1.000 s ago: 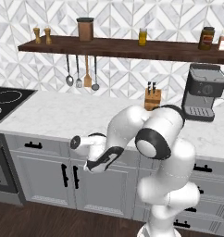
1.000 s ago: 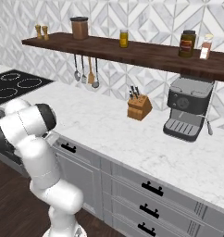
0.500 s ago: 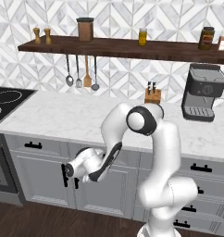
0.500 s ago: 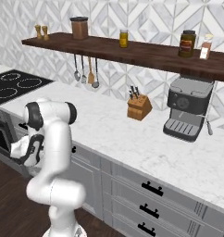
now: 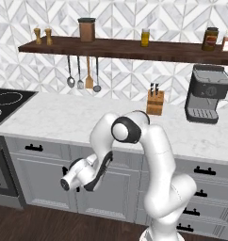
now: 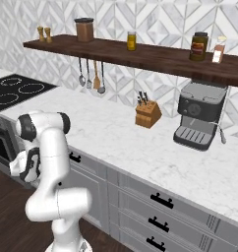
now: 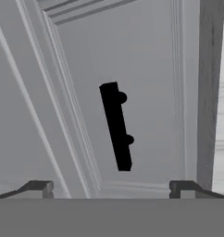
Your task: Take a straw from the drawer in front and place it inside the glass cup on the dining counter.
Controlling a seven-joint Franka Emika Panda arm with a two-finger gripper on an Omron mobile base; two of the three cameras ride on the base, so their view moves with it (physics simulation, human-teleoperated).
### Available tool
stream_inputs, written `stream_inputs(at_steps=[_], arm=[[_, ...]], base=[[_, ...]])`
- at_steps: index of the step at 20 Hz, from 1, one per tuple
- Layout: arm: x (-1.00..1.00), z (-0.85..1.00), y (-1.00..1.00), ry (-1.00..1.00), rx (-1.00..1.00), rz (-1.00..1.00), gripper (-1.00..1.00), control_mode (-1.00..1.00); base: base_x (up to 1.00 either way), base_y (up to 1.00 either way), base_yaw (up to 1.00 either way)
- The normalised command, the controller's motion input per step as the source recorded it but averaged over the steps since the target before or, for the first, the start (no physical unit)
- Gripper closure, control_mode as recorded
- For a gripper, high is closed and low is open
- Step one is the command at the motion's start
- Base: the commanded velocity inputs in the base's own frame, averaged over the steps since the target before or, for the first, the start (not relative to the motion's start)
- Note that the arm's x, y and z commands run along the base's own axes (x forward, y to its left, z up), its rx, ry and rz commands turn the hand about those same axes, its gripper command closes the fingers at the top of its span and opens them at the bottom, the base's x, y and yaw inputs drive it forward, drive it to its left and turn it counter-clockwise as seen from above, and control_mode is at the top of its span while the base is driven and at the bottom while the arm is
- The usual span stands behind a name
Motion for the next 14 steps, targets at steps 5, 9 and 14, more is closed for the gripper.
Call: stream_inputs(at_steps=[5, 9, 14], arm=[[0.35, 0.0, -0.21, 0.0, 0.0, 0.07, -1.0, -1.0], [0.36, 0.0, -0.28, 0.0, 0.0, 0.07, -1.0, -1.0], [0.33, -0.18, -0.08, 0.0, -0.03, 0.05, -1.0, -1.0]], base=[[0.0, 0.0, 0.0], [0.0, 0.0, 0.0], [0.0, 0.0, 0.0]])
